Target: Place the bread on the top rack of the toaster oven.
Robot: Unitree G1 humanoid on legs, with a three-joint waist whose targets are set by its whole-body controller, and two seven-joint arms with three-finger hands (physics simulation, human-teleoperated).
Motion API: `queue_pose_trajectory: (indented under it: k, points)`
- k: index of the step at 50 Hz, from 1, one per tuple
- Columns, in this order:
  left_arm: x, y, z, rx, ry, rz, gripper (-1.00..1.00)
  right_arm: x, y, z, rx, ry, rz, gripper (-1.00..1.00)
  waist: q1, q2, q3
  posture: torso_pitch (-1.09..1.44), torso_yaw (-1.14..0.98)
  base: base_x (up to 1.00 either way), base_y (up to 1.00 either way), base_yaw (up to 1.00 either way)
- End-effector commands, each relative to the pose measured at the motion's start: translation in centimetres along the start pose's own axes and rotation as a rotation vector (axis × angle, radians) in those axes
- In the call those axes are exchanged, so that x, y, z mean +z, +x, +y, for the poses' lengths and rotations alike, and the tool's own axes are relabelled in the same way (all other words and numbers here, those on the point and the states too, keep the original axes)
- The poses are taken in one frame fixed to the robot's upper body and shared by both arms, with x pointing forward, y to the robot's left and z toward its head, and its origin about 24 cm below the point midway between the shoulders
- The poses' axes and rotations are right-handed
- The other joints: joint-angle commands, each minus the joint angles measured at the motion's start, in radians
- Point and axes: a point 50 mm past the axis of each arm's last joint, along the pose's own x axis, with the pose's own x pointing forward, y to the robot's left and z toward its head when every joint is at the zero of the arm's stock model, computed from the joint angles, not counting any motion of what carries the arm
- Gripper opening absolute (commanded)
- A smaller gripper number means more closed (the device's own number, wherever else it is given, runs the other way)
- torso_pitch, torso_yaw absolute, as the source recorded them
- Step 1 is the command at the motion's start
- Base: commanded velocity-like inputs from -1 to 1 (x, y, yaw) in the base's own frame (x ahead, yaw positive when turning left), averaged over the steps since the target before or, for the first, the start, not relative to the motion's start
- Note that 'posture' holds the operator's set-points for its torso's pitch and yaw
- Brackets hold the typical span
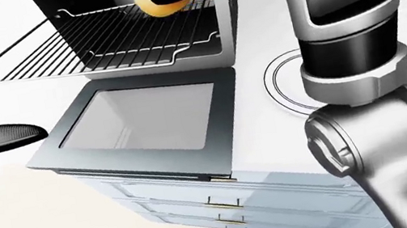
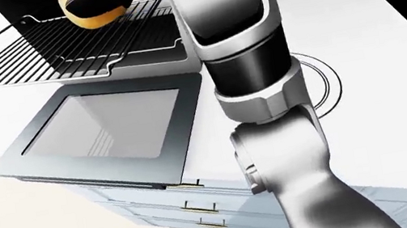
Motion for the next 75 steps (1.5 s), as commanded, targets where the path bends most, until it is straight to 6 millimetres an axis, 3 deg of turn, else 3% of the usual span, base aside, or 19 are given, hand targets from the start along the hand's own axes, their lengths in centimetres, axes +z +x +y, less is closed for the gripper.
queue_pose_trajectory:
  k: [1,26,44,69,75]
  points:
    - [0.8,0.1,0.6,0.040,0.013,-0.045,1.00,2.1,-0.7,-0.5,-0.031,-0.043,-0.084,-0.85,0.005,0.003,-0.027,0.00,0.42,0.00,0.00,0.00]
    - [0.6,0.0,0.5,0.031,0.024,-0.049,1.00,0.9,1.7,-1.1,-0.031,-0.060,-0.063,-0.87,0.110,0.005,-0.045,0.00,0.50,0.00,0.00,0.00]
    - [0.1,-0.4,0.5,0.037,0.036,-0.038,1.00,0.3,3.4,-0.9,-0.010,-0.054,-0.053,-0.87,0.132,-0.002,-0.052,0.00,0.50,0.00,0.00,0.00]
    - [-0.1,-0.5,0.5,0.034,0.050,-0.028,1.00,-1.2,3.6,-0.8,-0.020,-0.076,0.012,-0.86,0.148,-0.008,-0.057,0.00,0.50,0.00,0.00,0.00]
    - [-0.1,-0.6,0.7,0.039,0.055,-0.026,1.00,-1.2,3.6,-0.8,-0.022,-0.073,0.016,-0.73,0.150,-0.009,-0.058,0.00,0.50,0.00,0.00,0.00]
